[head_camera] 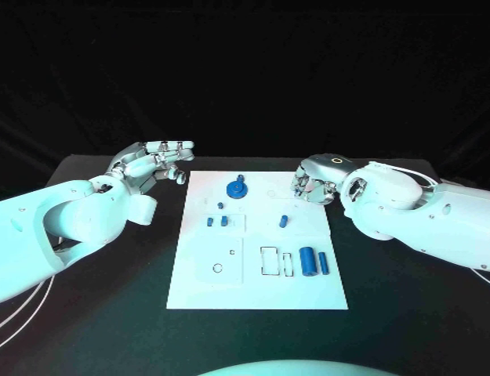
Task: Assemble the parts on the task board
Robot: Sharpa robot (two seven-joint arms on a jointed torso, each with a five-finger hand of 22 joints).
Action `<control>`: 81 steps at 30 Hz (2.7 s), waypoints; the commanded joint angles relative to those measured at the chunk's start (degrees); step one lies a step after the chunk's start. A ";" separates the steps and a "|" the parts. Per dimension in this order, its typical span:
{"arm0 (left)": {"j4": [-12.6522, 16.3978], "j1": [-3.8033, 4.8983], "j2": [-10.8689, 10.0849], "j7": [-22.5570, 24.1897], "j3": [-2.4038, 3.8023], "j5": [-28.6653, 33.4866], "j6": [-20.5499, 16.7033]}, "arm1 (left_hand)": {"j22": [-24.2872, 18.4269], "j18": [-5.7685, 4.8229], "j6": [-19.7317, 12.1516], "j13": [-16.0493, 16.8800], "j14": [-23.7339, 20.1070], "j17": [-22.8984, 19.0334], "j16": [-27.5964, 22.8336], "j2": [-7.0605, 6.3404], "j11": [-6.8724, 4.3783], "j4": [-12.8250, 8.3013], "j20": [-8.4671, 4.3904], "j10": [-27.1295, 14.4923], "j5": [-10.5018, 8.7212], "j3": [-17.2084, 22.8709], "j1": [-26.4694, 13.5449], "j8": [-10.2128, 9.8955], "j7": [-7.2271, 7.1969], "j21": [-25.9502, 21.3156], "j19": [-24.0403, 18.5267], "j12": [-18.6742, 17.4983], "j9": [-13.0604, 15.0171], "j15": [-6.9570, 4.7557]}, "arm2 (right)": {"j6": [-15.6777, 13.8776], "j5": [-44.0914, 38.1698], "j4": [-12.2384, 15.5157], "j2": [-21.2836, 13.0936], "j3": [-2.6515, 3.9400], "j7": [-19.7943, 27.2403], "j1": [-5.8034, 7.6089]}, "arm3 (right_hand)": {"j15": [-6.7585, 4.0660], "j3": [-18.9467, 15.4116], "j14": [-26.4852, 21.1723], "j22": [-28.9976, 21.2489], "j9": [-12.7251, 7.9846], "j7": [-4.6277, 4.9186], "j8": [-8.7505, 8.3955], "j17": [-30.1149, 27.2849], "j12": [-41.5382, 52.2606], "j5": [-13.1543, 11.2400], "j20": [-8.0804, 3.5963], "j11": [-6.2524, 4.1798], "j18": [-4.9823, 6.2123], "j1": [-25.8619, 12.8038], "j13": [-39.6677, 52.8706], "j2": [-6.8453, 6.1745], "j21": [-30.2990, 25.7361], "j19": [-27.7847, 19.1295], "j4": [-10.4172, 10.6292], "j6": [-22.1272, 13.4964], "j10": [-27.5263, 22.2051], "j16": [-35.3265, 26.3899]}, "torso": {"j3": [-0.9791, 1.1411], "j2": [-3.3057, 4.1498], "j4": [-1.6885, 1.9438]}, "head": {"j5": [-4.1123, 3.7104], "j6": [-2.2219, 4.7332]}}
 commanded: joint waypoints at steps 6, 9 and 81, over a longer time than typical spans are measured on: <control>-0.12 -0.07 0.39 0.12 0.04 -0.16 0.99 | -0.09 0.71 -0.03 0.06 -0.52 -0.07 -0.28 0.57 0.14 -0.10 0.06 -0.41 0.37 -0.08 0.03 0.14 0.31 -0.41 -0.46 0.19 -0.11 0.01 | -3.59 2.92 6.48 0.59 0.07 1.60 -0.29 | -0.31 0.72 1.35 0.29 0.07 0.26 -0.22 0.28 -0.30 -0.08 0.03 0.19 -0.75 0.57 0.07 0.17 0.37 0.26 -0.24 0.14 0.42 0.45 | 0.05 0.07 0.07 | 1.18 0.48; -0.22 -0.11 0.63 0.04 0.04 -0.16 1.10 | -0.19 0.72 -0.20 0.07 -0.58 -0.18 -0.32 0.70 0.25 -0.11 0.09 -0.63 0.40 -0.10 0.08 0.09 0.48 -0.57 -0.48 0.22 -0.16 0.07 | -3.79 3.34 8.04 1.63 0.05 2.14 -0.65 | -0.28 1.07 1.30 0.40 0.08 0.36 -0.26 0.35 -0.36 -0.04 0.06 0.23 -0.75 1.01 0.09 0.19 0.49 0.22 -0.60 0.16 0.48 0.57 | -0.02 -0.02 0.13 | 1.65 0.50; -1.37 -0.81 2.98 -0.92 -0.05 -1.26 2.08 | -0.64 0.78 -0.35 0.12 -0.78 -0.53 -0.49 0.84 0.42 -0.12 0.20 -0.93 0.47 -0.22 0.09 0.13 0.67 -1.24 -0.67 0.39 -0.20 0.22 | 5.68 -3.72 2.37 13.84 -0.89 4.14 -8.69 | -0.09 1.57 1.22 0.34 0.09 0.64 -0.46 0.47 -0.58 0.20 0.23 0.45 -0.70 1.04 0.09 0.47 0.57 -0.05 -0.76 0.05 0.41 0.86 | -0.07 0.08 0.10 | 7.11 -2.21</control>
